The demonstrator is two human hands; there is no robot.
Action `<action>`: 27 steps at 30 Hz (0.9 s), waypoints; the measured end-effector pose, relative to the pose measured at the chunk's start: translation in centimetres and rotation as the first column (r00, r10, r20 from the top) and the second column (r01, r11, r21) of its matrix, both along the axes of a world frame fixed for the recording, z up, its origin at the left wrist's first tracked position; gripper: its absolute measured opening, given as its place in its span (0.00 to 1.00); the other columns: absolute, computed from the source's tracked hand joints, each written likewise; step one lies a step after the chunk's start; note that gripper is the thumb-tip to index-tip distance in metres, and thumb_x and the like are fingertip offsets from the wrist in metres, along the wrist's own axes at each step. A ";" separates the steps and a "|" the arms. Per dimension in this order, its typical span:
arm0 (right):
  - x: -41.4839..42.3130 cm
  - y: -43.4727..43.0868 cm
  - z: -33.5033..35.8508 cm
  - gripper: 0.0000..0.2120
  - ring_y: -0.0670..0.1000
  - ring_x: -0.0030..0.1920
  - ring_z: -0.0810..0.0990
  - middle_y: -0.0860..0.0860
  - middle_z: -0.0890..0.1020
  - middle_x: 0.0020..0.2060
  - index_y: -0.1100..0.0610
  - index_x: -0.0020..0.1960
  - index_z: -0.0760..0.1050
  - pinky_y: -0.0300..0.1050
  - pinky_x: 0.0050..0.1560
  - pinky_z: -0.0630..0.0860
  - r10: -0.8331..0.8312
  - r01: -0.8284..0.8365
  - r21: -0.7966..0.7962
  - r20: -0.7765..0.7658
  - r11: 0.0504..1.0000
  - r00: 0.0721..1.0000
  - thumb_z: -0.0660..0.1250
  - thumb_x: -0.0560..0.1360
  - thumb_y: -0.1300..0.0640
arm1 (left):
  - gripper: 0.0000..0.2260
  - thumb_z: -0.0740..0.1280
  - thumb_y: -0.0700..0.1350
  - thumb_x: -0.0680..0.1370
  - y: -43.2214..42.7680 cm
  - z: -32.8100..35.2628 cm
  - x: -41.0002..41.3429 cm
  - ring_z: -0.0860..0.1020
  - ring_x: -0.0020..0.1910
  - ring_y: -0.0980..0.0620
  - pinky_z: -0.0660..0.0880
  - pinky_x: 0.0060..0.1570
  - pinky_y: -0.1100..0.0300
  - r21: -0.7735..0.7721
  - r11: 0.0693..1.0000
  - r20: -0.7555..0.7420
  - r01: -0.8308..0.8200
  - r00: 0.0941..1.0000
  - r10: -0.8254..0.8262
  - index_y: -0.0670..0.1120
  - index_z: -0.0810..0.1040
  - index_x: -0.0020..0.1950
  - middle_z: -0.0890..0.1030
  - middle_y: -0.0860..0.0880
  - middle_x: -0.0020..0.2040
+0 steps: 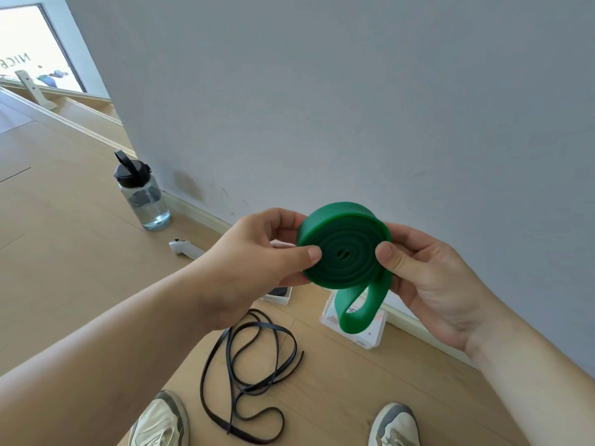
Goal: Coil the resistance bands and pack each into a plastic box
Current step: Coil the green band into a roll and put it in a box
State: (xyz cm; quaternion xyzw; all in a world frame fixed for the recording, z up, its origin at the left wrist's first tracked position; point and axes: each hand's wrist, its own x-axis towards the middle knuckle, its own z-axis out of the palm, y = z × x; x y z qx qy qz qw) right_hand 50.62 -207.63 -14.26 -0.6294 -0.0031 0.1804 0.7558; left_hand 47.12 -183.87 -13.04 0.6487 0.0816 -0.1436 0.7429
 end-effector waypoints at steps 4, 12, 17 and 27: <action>-0.4 -0.1 0.5 0.19 0.55 0.50 0.89 0.58 0.89 0.50 0.58 0.53 0.85 0.41 0.48 0.83 -0.029 0.034 -0.077 0.071 0.996 0.997 0.77 0.62 0.60 | 0.12 0.75 0.34 0.77 -0.1 -0.3 -0.1 0.87 0.51 0.47 0.85 0.54 0.49 0.199 0.977 0.020 0.074 0.997 -0.079 0.45 0.79 0.57 0.87 0.45 0.53; -1.8 1.5 0.8 0.18 0.45 0.49 0.89 0.44 0.90 0.45 0.46 0.52 0.87 0.42 0.54 0.83 0.180 -0.061 -0.518 0.183 0.853 0.966 0.79 0.69 0.67 | 0.22 0.76 0.51 0.74 -1.0 -0.2 -0.5 0.77 0.57 0.59 0.77 0.59 0.57 0.806 0.586 0.206 0.085 0.888 -0.412 0.62 0.77 0.66 0.80 0.61 0.56; -1.3 1.3 0.7 0.24 0.46 0.53 0.88 0.47 0.90 0.49 0.51 0.58 0.84 0.44 0.59 0.82 0.144 -0.071 -0.435 0.139 0.898 0.980 0.81 0.63 0.58 | 0.14 0.76 0.49 0.75 -0.3 0.0 0.0 0.78 0.49 0.64 0.75 0.47 0.72 0.778 0.617 0.158 0.118 0.914 -0.374 0.60 0.80 0.59 0.81 0.61 0.50; -0.1 -0.3 -0.4 0.28 0.55 0.55 0.88 0.56 0.88 0.54 0.58 0.62 0.81 0.43 0.53 0.84 0.049 -0.046 -0.172 0.011 0.984 0.999 0.77 0.62 0.54 | 0.10 0.78 0.38 0.75 0.2 0.5 -0.1 0.88 0.43 0.46 0.86 0.43 0.47 0.278 0.960 0.047 0.033 0.998 -0.048 0.45 0.82 0.54 0.86 0.48 0.51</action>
